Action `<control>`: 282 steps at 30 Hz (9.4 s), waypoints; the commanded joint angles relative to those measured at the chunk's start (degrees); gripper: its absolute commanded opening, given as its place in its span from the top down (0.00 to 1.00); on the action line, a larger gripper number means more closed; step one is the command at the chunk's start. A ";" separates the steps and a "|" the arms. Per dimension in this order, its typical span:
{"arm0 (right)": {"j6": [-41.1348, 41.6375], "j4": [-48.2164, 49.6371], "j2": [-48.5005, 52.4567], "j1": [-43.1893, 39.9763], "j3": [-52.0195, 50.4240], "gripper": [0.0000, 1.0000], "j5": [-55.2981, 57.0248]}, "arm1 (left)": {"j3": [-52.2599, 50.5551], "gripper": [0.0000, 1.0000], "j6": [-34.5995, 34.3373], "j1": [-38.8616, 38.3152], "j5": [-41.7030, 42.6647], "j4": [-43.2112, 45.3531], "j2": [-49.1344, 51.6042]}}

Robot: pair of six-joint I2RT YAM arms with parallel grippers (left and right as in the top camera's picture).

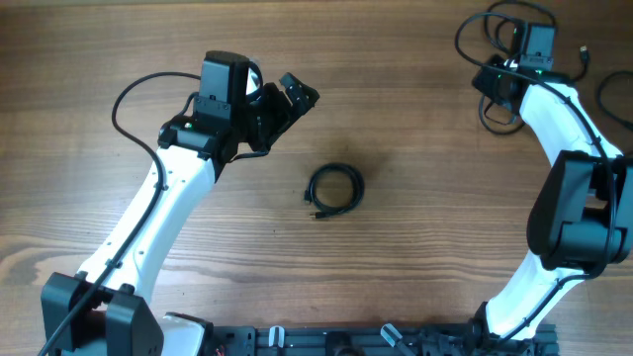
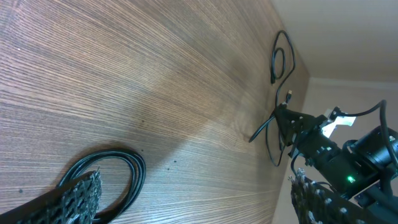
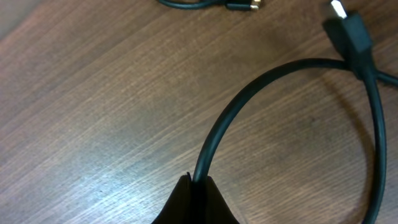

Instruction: Untangle cables

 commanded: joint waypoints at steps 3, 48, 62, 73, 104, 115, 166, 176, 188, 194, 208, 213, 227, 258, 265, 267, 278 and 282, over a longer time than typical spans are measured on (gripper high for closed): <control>0.07 0.72 0.79 0.46 1.38 0.96 -0.22 | 0.33 0.00 0.96 0.22 -0.74 0.11 -0.61; -1.27 -19.02 15.23 -31.76 20.65 0.91 -9.22 | 0.33 0.00 0.96 0.20 -0.74 0.11 -0.61; -1.16 -24.39 7.80 -31.93 22.69 0.00 2.58 | 0.33 0.00 0.94 0.20 -0.74 0.11 -0.61; -9.77 -45.88 -11.69 -26.53 21.44 0.00 -45.90 | 0.33 0.00 0.96 0.22 -0.74 0.11 -0.61; -0.57 -25.90 -11.43 27.23 -9.75 0.12 -18.16 | -7.17 0.16 12.74 -4.52 -14.14 -22.62 2.86; 1.81 -21.40 -10.51 27.23 -15.32 0.46 -16.52 | -8.22 0.38 8.81 -11.78 -11.58 -11.06 16.28; -3.65 -0.20 -14.45 27.19 -27.23 0.73 -45.48 | -6.99 0.96 0.72 -14.73 2.97 -12.61 -8.15; 0.70 -7.28 -14.69 26.12 -27.12 0.76 -33.92 | -6.99 0.96 0.70 -5.11 -4.50 -20.57 -30.34; -7.28 -18.45 -27.12 22.95 -14.21 0.62 -49.44 | -7.02 0.96 4.92 9.55 23.45 -18.47 -33.68; -2.36 -16.17 -27.12 28.98 -14.21 0.62 -44.68 | -7.02 0.96 -2.21 9.20 33.05 -10.47 -33.57; -8.39 -19.23 -26.97 17.97 -14.01 0.70 -46.93 | -7.02 0.96 -8.61 9.25 45.42 -1.20 -31.54; -23.45 -22.16 -27.23 16.22 -14.03 0.34 -60.96 | -7.04 0.96 -6.38 9.07 45.38 -6.32 -24.17; -19.50 -24.24 -27.19 27.71 -14.25 0.81 -41.24 | -7.02 0.96 -7.04 7.34 48.22 -5.97 -21.94; 6.40 -17.66 -48.94 12.55 -2.47 0.96 -63.95 | -7.04 0.58 0.55 5.35 7.63 -16.31 -21.66; 9.44 -13.97 -48.94 12.55 -2.47 0.96 -66.60 | -7.08 0.48 0.74 1.40 7.61 -17.14 -15.26; 9.44 -13.11 -48.94 12.55 -2.47 0.96 -66.60 | -7.08 0.46 0.79 -0.59 8.50 -16.48 -13.94; 12.26 -11.89 -48.94 12.55 -2.47 0.96 -66.66 | -7.13 0.57 7.41 -8.87 2.69 -16.72 -8.31; 12.24 -11.50 -48.94 12.55 -2.47 0.96 -66.84 | -7.13 0.78 8.26 -10.14 -0.50 -16.33 -2.23</control>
